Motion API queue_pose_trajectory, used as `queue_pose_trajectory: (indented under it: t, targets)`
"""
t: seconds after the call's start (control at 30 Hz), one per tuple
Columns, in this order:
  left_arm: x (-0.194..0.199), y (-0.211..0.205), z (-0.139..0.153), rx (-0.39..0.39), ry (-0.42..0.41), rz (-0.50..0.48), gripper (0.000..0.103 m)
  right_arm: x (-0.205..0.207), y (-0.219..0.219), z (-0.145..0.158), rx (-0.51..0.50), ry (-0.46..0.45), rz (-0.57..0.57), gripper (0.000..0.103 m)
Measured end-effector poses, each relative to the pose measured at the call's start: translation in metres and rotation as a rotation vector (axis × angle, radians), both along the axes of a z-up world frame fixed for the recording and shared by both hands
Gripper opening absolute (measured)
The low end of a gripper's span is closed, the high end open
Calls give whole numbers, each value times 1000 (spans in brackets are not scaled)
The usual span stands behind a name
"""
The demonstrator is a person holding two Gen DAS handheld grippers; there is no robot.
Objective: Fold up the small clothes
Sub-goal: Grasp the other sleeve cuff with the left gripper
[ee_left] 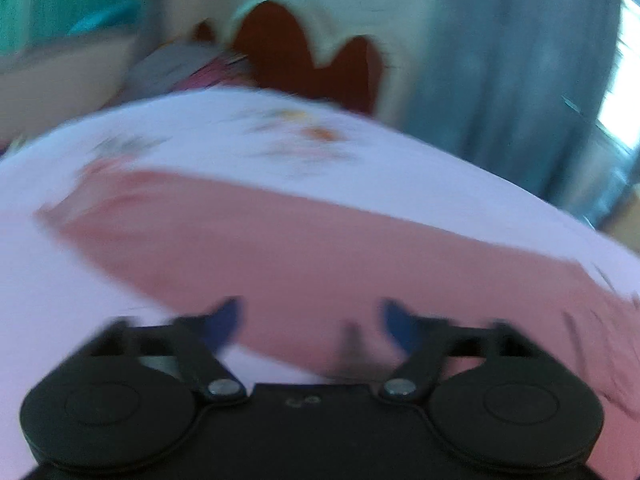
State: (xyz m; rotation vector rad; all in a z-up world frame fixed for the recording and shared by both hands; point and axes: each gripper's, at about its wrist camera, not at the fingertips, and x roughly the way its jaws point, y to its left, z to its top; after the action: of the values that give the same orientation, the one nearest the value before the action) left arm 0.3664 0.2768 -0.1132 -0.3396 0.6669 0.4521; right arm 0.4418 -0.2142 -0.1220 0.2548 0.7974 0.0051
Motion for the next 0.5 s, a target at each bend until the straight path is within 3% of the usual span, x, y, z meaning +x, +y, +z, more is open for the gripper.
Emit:
queue_pose_trajectory:
  t: [0.03, 0.07, 0.1, 0.13, 0.17, 0.3, 0.37, 0.47, 0.5]
  targets:
    - [-7, 21, -2, -36, 10, 55, 45, 2, 5, 0, -11, -1, -3, 0]
    - [-18, 46, -4, -72, 0, 130, 44, 4, 10, 0, -23, -7, -6, 8]
    - [-28, 62, -7, -99, -18, 188, 44, 5, 16, 2, -47, -20, -15, 61]
    - [-33, 79, -8, -135, -36, 238, 44, 4, 19, 4, -64, -48, -25, 86]
    - [-40, 96, -10, -165, -55, 269, 45, 2, 22, 6, -70, -89, -22, 95]
    - [-45, 127, -7, -200, -131, 298, 76, 11, 28, 11, -41, -78, -12, 95]
    - [-36, 136, -7, -210, -150, 305, 73, 15, 29, 12, -6, -74, -13, 93]
    - [-33, 143, -13, -269, -202, 347, 64, 19, 30, 14, 15, -64, -12, 72]
    - [-32, 144, -15, -273, -210, 356, 50, 20, 30, 14, 20, -58, -17, 68]
